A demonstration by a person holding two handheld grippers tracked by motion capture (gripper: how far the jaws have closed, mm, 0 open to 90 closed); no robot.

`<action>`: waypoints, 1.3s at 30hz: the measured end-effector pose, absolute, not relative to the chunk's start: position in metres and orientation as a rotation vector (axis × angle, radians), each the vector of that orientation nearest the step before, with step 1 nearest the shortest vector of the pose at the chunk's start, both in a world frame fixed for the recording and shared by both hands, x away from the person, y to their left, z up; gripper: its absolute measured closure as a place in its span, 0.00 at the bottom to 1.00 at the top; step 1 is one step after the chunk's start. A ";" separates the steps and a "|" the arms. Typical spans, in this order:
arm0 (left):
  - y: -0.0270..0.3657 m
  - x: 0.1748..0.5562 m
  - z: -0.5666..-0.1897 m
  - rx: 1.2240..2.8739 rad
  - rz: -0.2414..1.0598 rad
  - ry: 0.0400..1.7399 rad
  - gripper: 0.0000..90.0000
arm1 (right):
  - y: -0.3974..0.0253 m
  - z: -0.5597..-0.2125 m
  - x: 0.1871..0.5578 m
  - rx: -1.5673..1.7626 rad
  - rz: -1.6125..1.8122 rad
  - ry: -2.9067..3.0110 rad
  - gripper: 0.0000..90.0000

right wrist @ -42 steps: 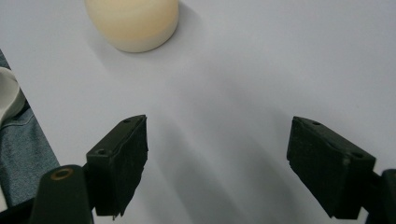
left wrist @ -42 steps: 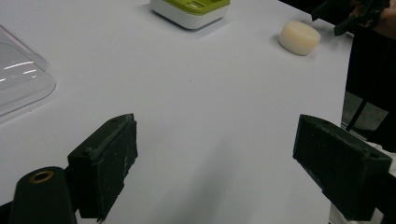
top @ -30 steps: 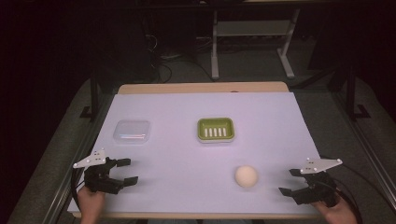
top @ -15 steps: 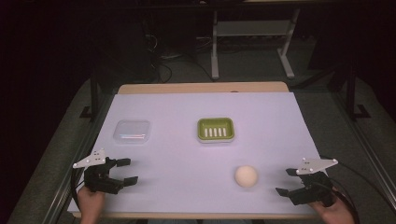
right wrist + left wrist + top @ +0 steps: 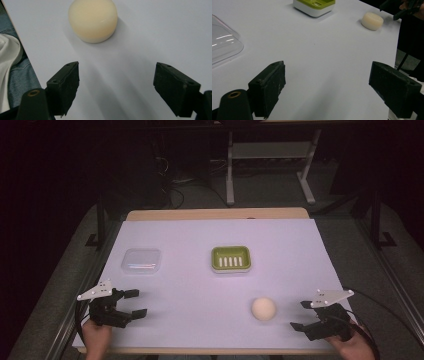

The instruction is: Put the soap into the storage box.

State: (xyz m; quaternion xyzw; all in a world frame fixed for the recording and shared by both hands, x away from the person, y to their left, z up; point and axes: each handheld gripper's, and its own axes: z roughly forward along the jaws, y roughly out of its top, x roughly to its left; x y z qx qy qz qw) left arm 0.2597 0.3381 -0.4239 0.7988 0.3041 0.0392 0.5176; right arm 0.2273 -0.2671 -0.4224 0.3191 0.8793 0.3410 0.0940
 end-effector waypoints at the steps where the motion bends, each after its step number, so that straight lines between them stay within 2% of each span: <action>1: 0.338 0.260 -0.424 1.918 0.095 0.728 0.15 | -0.266 -0.422 0.227 0.949 1.013 2.611 0.22; 9: 0.338 0.260 -0.424 1.920 0.096 0.728 0.15 | -0.258 -0.422 0.231 0.945 1.007 2.625 0.17; 39: 0.338 0.259 -0.424 1.919 0.098 0.732 0.15 | -0.222 -0.405 0.260 0.805 0.980 2.737 0.18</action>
